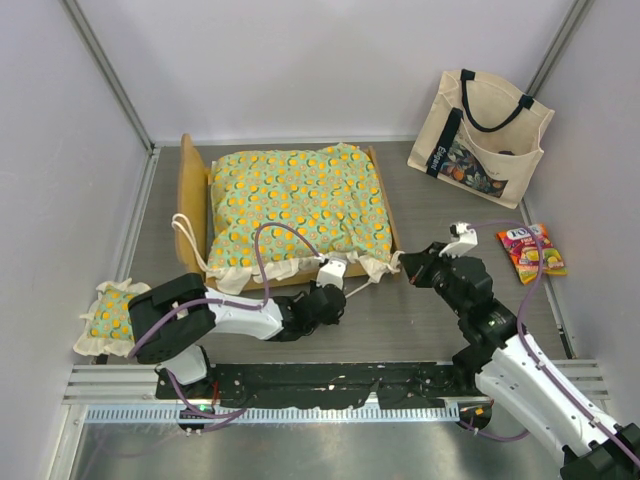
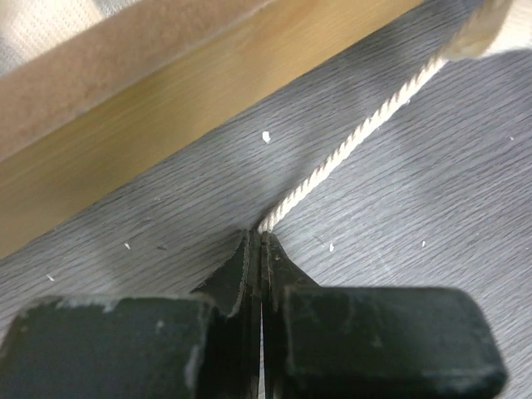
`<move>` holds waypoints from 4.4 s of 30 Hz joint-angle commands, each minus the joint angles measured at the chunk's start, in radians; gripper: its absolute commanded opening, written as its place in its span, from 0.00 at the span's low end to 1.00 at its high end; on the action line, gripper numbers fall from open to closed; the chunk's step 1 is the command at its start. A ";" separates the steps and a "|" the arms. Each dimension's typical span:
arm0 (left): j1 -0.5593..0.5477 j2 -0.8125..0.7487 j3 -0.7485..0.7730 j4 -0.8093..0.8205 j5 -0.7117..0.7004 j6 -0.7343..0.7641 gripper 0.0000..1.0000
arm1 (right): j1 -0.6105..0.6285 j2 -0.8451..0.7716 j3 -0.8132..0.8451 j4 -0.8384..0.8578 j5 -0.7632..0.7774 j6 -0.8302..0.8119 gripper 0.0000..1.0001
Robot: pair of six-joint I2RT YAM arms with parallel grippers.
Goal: Set up the pet bed
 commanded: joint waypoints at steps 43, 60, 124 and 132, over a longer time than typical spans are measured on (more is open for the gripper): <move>-0.119 -0.181 0.232 -0.323 -0.056 0.068 0.44 | -0.003 -0.174 -0.090 0.121 -0.009 0.075 0.01; -0.068 -0.050 0.502 -0.300 -0.139 0.289 0.65 | -0.003 -0.423 -0.122 -0.499 0.398 0.733 0.01; -0.191 0.200 0.089 0.246 -0.203 0.186 0.61 | -0.055 0.176 -0.137 -0.381 0.091 1.574 0.61; -0.179 0.266 0.109 0.249 -0.173 0.148 0.35 | -0.067 0.154 -0.159 -0.355 0.127 1.568 0.01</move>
